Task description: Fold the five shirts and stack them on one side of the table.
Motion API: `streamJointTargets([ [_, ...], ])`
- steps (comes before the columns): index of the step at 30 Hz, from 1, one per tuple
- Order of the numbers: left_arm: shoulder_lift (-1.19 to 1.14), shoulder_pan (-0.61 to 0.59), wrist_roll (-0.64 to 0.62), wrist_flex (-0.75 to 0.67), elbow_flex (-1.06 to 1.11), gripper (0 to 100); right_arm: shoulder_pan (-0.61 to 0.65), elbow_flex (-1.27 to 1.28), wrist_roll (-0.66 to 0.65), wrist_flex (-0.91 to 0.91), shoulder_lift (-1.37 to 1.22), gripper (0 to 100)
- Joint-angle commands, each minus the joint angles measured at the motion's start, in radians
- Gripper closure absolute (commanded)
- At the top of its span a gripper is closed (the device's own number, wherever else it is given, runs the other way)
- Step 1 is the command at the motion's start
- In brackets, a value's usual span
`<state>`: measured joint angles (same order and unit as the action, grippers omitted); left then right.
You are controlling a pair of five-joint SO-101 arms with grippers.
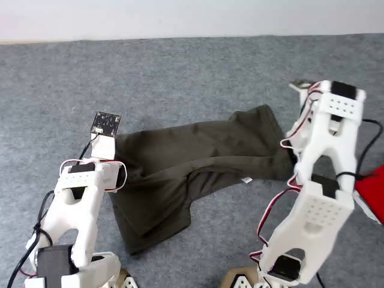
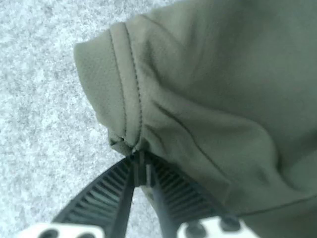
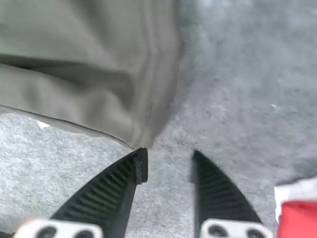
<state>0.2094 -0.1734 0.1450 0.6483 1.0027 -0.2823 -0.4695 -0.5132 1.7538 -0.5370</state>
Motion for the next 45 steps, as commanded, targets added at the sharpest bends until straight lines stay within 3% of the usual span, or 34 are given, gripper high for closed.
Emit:
streamJointTargets([
  [1,0.0,0.003,-0.002,0.011,-0.031,100,-0.005,-0.006,0.009,0.044,0.12,82.8],
  [5,0.008,0.006,0.003,0.018,-0.027,100,0.019,-0.006,0.009,0.044,0.197,82.9],
  [8,0.009,0.012,0.005,0.101,-0.067,100,0.021,-0.006,0.009,0.044,0.237,83.0],
  [12,0.009,0.078,0.003,0.276,-0.137,100,-0.015,0.002,0.009,0.045,0.289,83.5],
  [18,0.009,0.212,0.0,0.563,-0.309,100,-0.022,0.213,0.006,0.042,0.467,95.2],
  [23,0.015,0.203,-0.002,0.732,-0.507,100,0.045,0.446,-0.068,0.041,0.656,96.2],
  [28,0.199,0.147,-0.048,0.77,-0.633,100,0.137,0.572,-0.091,0.039,0.789,96.3],
  [34,0.486,-0.015,-0.052,0.825,-0.641,100,0.314,0.594,-0.097,0.039,0.822,96.4],
  [38,0.577,-0.224,-0.051,0.848,-0.634,100,0.479,0.594,-0.106,0.036,0.819,98.8],
  [45,0.598,-0.548,-0.046,0.81,-0.559,100,0.737,0.64,-0.249,-0.018,0.819,96.1],
])
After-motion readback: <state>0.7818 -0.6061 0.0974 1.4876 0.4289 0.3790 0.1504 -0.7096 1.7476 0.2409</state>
